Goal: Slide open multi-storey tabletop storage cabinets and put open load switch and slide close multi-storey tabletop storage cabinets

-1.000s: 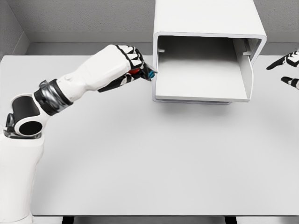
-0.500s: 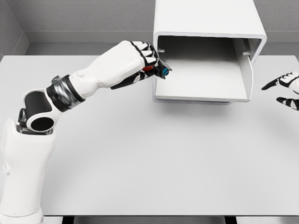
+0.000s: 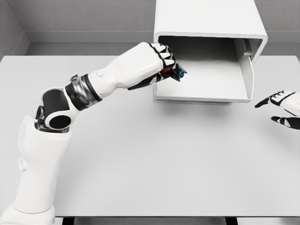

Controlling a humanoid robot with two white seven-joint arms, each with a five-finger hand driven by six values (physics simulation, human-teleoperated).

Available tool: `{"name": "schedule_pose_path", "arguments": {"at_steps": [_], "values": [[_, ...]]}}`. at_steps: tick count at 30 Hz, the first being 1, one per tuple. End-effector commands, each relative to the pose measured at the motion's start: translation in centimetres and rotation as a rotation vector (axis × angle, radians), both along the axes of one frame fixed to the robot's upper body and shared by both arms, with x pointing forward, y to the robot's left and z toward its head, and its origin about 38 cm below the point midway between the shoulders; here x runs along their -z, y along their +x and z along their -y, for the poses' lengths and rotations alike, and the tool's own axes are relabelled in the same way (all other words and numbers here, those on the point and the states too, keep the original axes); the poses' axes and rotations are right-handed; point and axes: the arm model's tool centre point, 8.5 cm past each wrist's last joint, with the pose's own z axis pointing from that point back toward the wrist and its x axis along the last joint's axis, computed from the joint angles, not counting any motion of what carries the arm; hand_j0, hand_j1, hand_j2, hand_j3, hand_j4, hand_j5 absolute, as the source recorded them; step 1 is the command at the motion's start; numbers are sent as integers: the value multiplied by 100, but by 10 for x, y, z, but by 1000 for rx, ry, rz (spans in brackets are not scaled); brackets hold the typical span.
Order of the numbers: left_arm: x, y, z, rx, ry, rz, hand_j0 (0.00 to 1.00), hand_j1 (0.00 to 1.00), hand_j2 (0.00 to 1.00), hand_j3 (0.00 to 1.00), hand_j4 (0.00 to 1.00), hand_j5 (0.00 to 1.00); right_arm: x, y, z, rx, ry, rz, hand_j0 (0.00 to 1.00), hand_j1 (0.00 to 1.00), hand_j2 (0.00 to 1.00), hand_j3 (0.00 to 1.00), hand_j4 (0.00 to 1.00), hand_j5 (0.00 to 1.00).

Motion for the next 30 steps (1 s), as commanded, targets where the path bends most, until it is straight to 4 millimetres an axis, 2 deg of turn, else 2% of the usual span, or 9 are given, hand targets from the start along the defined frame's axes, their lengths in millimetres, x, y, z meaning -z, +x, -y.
{"name": "schedule_pose_path", "arguments": {"at_steps": [1,7,9,14,19,22,28,30], "values": [[4,2,8,4,-2,-18,40,40,40,40,40,40,-1,0,-3,-7,1,3,68,68,68,68,68,68],[10,7,24,27,2,-46,40,40,40,40,40,40,1,-6,-15,-41,8,0,67,67,67,67,67,67],[18,12,25,2,45,-52,40,40,40,40,40,40,1,-6,-15,-42,8,1,67,67,67,67,67,67],[19,18,27,-13,78,-48,40,40,40,40,40,40,2,-10,-26,-68,21,6,67,67,67,67,67,67],[22,14,37,12,98,-46,40,40,40,40,40,40,5,-12,-28,-71,21,2,67,67,67,67,67,67],[14,15,40,23,98,-26,40,40,40,40,40,40,5,-15,-32,-85,23,3,67,67,67,67,67,67],[13,12,50,46,118,-17,41,41,41,41,41,41,5,-20,-43,-111,36,9,67,67,67,67,67,67],[14,11,52,53,124,-15,44,44,44,44,44,44,6,-22,-44,-115,38,4,67,67,67,67,67,67]]}}
